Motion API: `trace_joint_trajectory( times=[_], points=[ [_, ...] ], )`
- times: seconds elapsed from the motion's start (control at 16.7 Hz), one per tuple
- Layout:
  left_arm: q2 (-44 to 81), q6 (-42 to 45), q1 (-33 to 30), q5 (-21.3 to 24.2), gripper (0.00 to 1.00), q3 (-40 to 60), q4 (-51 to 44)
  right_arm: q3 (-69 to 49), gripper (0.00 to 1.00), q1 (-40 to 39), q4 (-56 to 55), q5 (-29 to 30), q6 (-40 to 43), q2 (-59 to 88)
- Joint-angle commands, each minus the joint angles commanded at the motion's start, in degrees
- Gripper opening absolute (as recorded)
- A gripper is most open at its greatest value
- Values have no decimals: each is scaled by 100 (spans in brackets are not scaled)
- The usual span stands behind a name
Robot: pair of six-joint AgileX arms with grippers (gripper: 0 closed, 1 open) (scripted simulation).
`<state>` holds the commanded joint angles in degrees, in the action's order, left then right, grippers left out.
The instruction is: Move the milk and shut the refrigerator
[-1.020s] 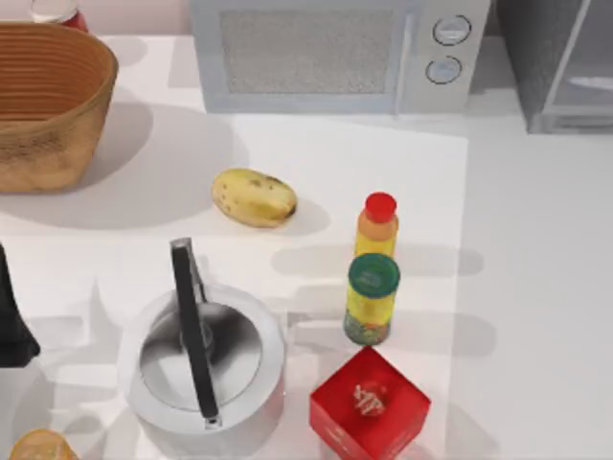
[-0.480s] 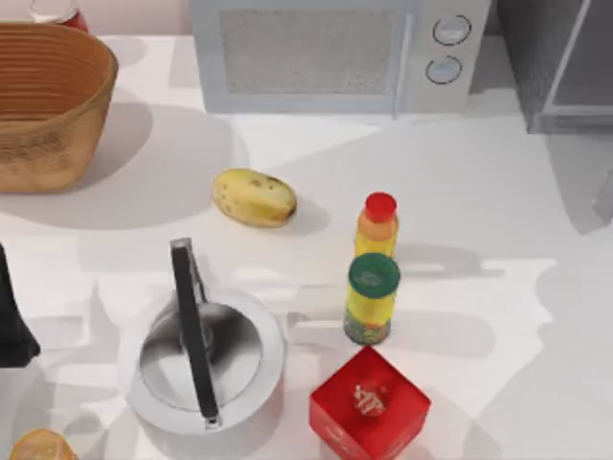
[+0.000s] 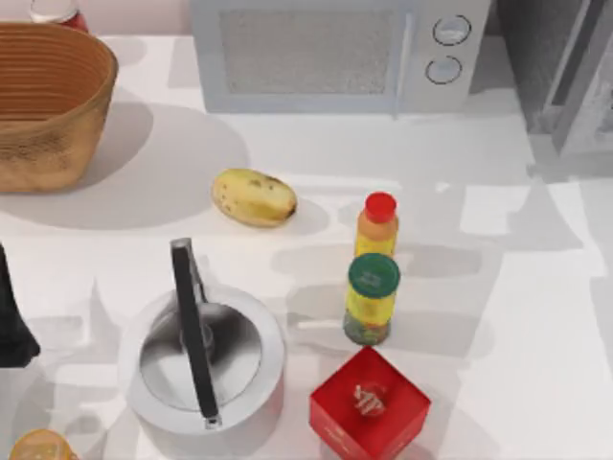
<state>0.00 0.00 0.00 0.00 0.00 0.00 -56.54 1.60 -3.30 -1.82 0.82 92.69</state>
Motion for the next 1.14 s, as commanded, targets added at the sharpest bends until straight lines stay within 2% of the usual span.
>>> trace_joint_trajectory(
  times=[0.42,0.9,1.14],
  points=[
    [0,0,0,0,100,0,0,-189,100,89,86,32,24,250],
    [0,0,0,0,100,0,0,-2177,100,80,418,61,12,1710],
    [0,0,0,0,100,0,0,-2562,100,75,544,72,6,2089]
  ],
)
